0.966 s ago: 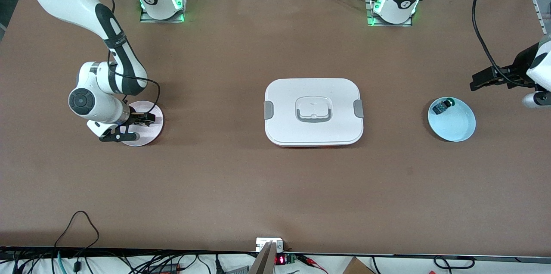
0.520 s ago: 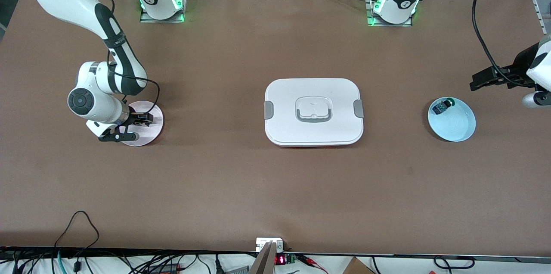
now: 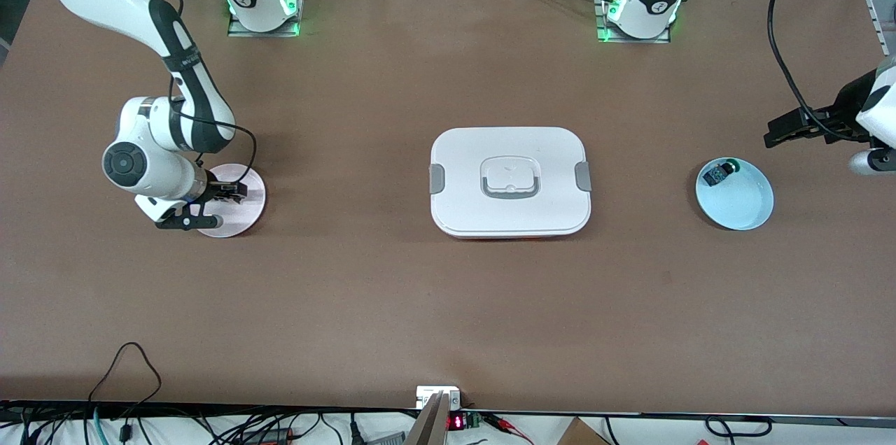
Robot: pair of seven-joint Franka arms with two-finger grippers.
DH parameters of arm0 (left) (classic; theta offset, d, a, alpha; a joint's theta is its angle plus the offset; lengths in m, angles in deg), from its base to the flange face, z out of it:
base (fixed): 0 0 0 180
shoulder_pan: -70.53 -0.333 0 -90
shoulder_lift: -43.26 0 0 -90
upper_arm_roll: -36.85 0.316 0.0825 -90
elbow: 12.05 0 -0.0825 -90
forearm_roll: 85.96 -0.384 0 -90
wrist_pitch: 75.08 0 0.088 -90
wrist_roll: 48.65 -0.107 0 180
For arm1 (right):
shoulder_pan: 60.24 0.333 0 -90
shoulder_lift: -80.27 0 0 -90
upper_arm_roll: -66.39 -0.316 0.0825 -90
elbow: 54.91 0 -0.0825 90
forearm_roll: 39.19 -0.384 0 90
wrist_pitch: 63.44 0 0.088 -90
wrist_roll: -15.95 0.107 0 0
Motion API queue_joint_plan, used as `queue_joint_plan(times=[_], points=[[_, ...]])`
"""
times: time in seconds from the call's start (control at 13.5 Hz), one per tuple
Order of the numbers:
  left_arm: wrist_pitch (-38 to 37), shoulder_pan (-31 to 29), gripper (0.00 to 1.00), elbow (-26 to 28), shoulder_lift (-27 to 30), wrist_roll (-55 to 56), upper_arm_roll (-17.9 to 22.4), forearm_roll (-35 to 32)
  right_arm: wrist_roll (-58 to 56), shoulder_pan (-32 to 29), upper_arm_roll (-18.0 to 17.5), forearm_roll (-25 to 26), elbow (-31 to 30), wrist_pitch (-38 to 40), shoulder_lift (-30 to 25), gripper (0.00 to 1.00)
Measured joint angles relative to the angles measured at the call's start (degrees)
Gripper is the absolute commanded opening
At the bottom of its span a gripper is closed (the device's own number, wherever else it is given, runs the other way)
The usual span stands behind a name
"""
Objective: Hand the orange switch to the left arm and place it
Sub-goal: 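Close the right gripper on the orange switch, then lift the switch over the box with the right gripper while the left gripper approaches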
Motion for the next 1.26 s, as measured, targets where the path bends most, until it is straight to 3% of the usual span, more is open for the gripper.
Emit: queue_joint_plan(times=[0.3,0.67,1.11,1.26], points=[[0.0,0.0,1.0,0.0,0.0,0.0,0.0,0.0,0.02,0.29,-2.47,-2.19,7.14,12.38,-3.75,0.05],[0.0,0.01,1.0,0.0,0.0,0.0,0.0,0.0,-0.19,0.81,-2.67,-4.08,18.55,25.85,-5.16,0.04],[-0.44,0.76,1.0,-0.02,-0.39,0.0,-0.1,0.17,-8.88,1.74,-3.58,-4.55,26.2,28.59,-7.33,0.01],[-1.34,0.75,1.0,-0.04,-1.15,0.0,-0.01,3.15,-12.21,1.8,-4.53,-7.8,27.95,28.54,-8.11,0.01]])
